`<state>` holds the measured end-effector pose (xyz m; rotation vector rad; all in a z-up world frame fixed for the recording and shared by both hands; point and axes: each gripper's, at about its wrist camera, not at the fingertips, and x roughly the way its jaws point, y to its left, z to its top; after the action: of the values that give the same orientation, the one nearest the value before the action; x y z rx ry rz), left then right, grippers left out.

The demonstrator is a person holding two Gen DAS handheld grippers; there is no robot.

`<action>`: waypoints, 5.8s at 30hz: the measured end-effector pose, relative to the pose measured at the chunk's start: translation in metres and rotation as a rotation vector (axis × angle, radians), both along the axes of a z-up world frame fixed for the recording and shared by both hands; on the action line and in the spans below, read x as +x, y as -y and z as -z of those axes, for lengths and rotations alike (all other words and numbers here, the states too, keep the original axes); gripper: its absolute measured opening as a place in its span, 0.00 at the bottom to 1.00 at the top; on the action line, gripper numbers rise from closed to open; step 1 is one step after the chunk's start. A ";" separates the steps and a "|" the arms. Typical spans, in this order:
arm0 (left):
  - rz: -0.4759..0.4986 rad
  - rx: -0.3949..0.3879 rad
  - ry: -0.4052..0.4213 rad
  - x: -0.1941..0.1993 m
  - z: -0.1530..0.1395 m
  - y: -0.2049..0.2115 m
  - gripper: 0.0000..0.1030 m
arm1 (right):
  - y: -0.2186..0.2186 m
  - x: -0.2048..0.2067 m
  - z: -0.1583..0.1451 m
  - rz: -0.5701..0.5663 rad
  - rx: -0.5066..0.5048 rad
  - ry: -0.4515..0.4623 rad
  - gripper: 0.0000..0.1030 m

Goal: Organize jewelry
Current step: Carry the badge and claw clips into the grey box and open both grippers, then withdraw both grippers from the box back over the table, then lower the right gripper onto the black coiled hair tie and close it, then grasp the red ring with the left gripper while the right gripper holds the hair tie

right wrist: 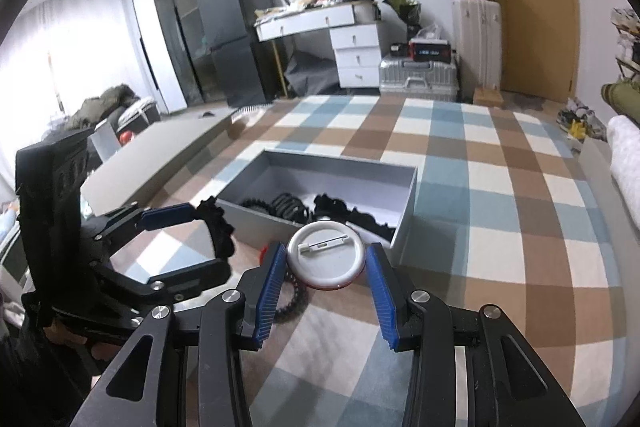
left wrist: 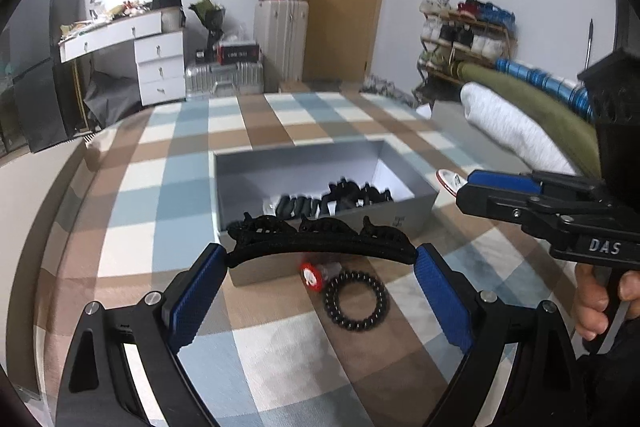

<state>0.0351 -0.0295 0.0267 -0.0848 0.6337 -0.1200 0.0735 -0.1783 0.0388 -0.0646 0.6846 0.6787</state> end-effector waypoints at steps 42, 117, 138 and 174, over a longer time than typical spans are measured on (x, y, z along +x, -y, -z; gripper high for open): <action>-0.111 0.029 -0.021 0.055 -0.003 -0.019 0.89 | -0.008 0.053 -0.003 0.053 0.156 -0.068 0.40; -0.168 0.046 -0.135 0.003 0.021 -0.039 0.99 | -0.070 0.011 0.071 -0.003 -0.321 -0.112 0.53; -0.164 0.045 -0.142 0.004 0.022 -0.039 0.99 | -0.084 0.008 0.073 -0.022 -0.317 -0.086 0.09; -0.045 0.030 -0.278 0.016 0.046 0.001 0.91 | -0.010 0.019 0.008 0.100 -0.066 -0.013 0.09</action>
<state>0.0509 -0.0302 -0.0197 -0.0877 0.9099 -0.0556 0.0922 -0.1686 0.0309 -0.0863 0.7185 0.5612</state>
